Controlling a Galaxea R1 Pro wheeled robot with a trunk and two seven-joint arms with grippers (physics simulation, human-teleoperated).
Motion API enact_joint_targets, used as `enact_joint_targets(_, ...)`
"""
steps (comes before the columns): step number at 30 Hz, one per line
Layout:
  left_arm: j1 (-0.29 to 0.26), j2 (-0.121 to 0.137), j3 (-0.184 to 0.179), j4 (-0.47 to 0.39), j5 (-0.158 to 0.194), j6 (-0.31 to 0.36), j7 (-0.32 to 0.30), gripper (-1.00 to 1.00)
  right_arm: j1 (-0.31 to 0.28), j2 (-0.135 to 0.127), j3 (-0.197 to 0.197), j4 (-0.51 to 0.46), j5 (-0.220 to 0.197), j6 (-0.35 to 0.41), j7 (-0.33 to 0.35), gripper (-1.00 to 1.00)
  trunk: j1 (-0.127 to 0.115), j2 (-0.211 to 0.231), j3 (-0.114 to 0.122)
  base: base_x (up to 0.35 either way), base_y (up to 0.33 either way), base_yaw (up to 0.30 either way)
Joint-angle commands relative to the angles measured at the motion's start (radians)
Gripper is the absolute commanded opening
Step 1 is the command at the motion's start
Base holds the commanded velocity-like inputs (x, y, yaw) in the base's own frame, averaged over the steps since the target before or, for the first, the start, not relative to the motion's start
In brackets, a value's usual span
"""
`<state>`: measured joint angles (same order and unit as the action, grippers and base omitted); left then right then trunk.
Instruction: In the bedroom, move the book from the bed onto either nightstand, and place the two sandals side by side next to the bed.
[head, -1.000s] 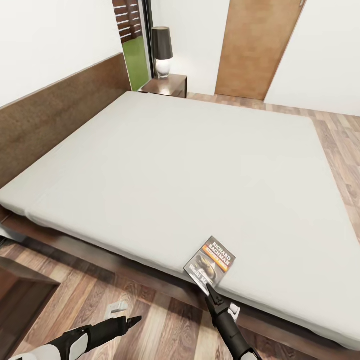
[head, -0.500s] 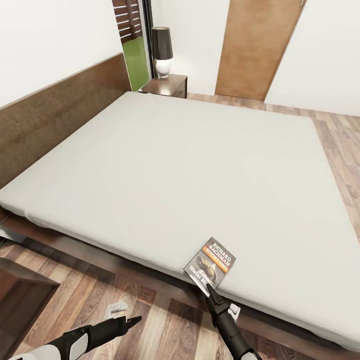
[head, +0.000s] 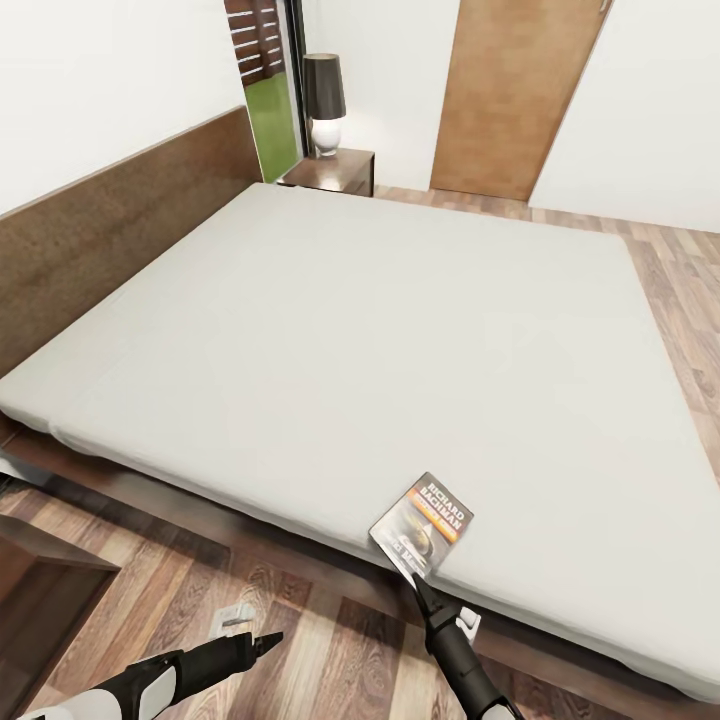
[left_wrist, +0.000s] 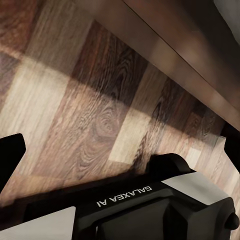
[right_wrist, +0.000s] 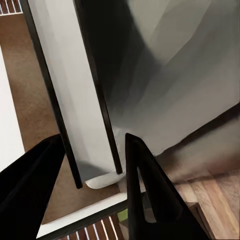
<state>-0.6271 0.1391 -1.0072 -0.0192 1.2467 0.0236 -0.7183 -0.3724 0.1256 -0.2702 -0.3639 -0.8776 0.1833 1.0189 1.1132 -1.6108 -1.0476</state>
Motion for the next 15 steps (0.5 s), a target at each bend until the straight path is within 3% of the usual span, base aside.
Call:
enact_joint_targets(1, 0.000, 0.000, -0.008, -0.001, 0.010, 0.003, -0.002, 1.00, 0.000, 0.000, -0.001, 0.000, -0.008, 0.011, 0.002, -1.00, 0.000, 0.000, -0.001, 0.000, 0.000, 0.000)
enact_joint_targets(12, 0.000, 0.000, -0.008, -0.001, 0.010, 0.003, -0.003, 1.00, 0.000, 0.000, -0.001, 0.000, -0.008, 0.012, 0.003, -1.00, 0.000, 0.000, -0.001, 0.000, 0.000, 0.000)
enact_joint_targets(15, 0.000, 0.000, -0.008, -0.001, 0.010, 0.003, -0.003, 1.00, 0.000, 0.000, -0.001, 0.000, -0.008, 0.012, 0.003, -1.00, -0.012, 0.021, 0.009, 0.000, 0.000, 0.000)
